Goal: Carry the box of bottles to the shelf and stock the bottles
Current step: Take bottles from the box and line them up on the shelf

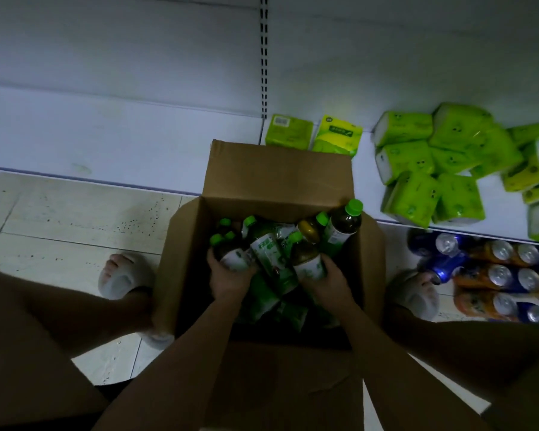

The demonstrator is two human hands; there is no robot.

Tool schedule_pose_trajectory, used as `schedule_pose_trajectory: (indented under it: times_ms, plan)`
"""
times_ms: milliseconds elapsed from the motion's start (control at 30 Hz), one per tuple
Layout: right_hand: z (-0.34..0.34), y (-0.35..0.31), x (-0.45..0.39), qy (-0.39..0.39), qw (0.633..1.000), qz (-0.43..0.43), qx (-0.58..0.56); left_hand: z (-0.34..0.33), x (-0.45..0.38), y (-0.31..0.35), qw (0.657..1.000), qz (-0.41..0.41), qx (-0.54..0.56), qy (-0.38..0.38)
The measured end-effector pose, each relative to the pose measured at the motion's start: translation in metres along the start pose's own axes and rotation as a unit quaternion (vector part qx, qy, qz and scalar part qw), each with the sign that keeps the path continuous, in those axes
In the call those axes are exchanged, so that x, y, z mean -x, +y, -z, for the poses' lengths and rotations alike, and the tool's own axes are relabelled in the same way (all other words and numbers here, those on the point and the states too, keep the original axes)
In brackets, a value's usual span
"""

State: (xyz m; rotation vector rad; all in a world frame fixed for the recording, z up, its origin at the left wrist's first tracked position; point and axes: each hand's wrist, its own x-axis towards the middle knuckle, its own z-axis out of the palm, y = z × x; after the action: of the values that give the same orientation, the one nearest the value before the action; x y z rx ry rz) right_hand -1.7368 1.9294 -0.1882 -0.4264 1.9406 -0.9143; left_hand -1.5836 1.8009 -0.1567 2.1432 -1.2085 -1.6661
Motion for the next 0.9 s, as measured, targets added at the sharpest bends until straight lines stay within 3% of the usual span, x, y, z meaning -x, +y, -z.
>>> schedule_pose_trajectory:
  times_ms: [233, 500, 733, 900]
  plan:
    - [0.019, -0.059, 0.035, -0.008, 0.994, -0.02, -0.11, 0.049, 0.033, 0.011, 0.981, -0.095, 0.076, -0.149]
    - [0.026, -0.118, 0.082, -0.048, 0.954, 0.02, -0.295, 0.085, 0.08, 0.051, 0.932, -0.154, 0.125, -0.304]
    - [0.036, -0.184, 0.133, -0.125, 0.927, 0.098, -0.339, 0.116, 0.131, 0.096, 0.9, -0.265, 0.045, -0.342]
    - [0.039, -0.219, 0.16, -0.088, 0.934, 0.157, -0.309, 0.134, 0.153, 0.127, 0.884, -0.321, 0.082, -0.328]
